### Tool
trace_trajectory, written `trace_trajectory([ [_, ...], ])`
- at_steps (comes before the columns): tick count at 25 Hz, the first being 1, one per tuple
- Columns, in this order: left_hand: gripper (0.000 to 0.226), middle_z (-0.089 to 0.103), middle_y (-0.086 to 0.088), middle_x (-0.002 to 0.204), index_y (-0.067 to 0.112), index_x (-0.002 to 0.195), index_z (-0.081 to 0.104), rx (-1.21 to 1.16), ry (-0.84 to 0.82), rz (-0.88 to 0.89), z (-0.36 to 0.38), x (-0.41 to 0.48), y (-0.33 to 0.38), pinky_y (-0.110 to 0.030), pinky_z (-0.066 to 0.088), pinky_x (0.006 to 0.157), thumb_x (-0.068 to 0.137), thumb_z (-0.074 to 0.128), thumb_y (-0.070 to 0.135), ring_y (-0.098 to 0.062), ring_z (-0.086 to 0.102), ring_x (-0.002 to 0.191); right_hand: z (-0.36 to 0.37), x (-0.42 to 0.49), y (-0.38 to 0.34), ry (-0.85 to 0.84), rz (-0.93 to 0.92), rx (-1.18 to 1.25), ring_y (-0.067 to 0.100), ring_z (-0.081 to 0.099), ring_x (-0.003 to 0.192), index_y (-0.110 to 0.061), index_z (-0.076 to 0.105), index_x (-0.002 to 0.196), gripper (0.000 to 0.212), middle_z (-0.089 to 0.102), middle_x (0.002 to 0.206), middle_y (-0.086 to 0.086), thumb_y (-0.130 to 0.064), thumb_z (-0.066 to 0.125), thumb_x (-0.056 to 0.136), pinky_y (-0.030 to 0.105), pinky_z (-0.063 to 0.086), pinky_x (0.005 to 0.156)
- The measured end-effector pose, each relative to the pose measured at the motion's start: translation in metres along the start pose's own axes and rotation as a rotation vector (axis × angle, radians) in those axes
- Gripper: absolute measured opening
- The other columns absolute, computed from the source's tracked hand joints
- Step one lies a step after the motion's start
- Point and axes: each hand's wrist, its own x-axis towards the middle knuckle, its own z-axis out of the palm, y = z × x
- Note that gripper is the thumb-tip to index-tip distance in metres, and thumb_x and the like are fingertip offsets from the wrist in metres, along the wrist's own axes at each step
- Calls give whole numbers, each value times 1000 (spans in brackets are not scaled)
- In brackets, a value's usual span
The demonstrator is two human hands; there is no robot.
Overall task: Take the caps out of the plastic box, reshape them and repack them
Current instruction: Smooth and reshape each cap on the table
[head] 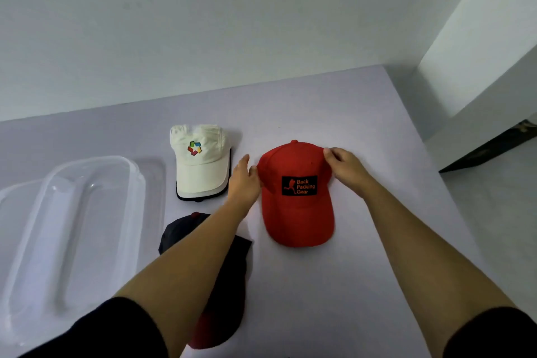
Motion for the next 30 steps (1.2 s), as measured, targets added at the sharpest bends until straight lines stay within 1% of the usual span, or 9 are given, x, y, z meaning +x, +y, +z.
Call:
trace_trajectory([
  [3,40,55,0,111,11,140,38,-234,-173,-72,-1,11,8,-19,47,66,100,34,13,-9,55,66,6,4,1,0,14,92,15,52,70,-16,57,87,30,53,74,-4,-38,41,97,29,44,68],
  [7,23,55,-2,73,6,99,58,-133,-162,5,-7,19,-1,-23,44,63,100,38,19,-12,52,64,10,1,1,33,-15,82,11,52,61,-19,49,80,27,49,71,-4,-37,40,97,24,45,61],
  [15,21,60,-8,84,10,92,57,83,-133,93,-10,24,-5,-26,42,62,98,42,24,-13,54,61,8,2,2,20,-70,-26,16,53,68,-14,49,93,24,53,78,-2,-35,39,98,33,47,70],
  [18,27,61,-9,103,11,112,58,147,-91,118,-13,21,1,-27,47,69,98,41,26,-16,60,68,10,-4,-3,124,-49,-17,17,56,86,-15,51,112,28,56,100,-1,-36,42,96,33,45,81],
  [20,37,53,-4,120,12,127,52,187,-38,153,-21,16,12,-32,48,87,97,41,31,-19,61,89,15,-11,-10,271,-53,-9,14,51,98,-14,45,127,38,51,115,0,-35,45,95,28,39,86],
  [22,36,53,-3,123,14,128,54,189,9,213,-40,4,25,-34,48,92,96,45,28,-22,61,96,21,-26,-20,427,-167,-14,15,53,87,-14,45,128,37,48,119,0,-30,48,94,25,41,79],
  [24,29,58,3,107,16,119,62,213,49,261,-67,-17,30,-23,45,79,95,48,22,-17,61,84,33,-49,-34,502,-328,-12,12,51,71,-15,51,119,27,53,110,-2,-23,50,93,22,44,71],
  [27,23,58,13,78,19,106,69,255,104,248,-107,-54,14,-20,42,67,93,50,20,-16,60,69,66,-90,-50,281,-384,77,-1,52,66,-20,58,103,13,58,85,-12,-16,53,92,9,42,64],
  [30,23,69,3,96,22,105,68,224,123,199,-143,-80,-17,-21,47,69,92,49,22,-19,65,80,110,-123,-45,-24,-272,47,-6,54,65,-20,62,103,14,59,81,-15,-16,56,91,4,40,60],
])
